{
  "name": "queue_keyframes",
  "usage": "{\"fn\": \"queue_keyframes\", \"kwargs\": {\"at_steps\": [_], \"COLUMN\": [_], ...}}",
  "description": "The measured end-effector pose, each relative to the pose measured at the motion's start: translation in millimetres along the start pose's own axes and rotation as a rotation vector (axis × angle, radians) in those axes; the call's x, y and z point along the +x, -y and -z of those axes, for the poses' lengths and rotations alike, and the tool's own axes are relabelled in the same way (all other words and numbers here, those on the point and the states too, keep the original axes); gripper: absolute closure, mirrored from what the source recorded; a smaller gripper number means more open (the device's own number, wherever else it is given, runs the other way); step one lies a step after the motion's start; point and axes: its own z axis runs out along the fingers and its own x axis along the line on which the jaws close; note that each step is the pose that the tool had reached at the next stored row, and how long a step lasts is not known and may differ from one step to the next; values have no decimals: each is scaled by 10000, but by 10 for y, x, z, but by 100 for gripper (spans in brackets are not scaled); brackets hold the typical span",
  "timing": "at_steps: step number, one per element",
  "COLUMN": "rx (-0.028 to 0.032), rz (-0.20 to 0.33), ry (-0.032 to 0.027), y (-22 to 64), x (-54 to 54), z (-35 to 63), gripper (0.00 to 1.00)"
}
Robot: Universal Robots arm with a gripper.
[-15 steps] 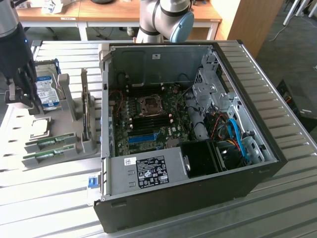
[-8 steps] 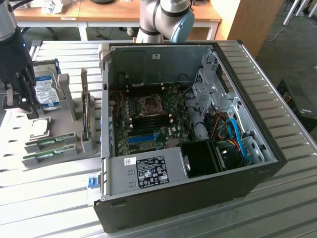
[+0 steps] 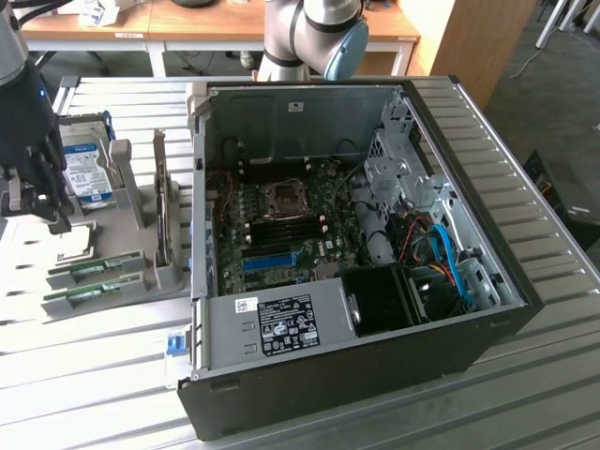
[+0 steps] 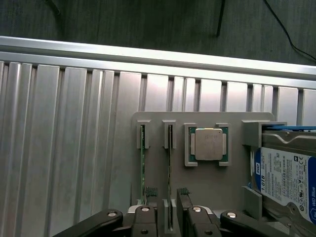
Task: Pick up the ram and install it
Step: 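Pick up the ram and move it above insertion slot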
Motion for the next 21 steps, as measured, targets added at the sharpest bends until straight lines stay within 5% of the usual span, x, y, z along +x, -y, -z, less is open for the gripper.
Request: {"fn": "queue_keyframes", "kwargs": {"at_steps": [10,21], "rx": [1,1], "rz": [-1,-1], "ry": [1,1], "y": [-3,4], "x": [54,73], "z": [-1,-189], "gripper": [70,70]}}
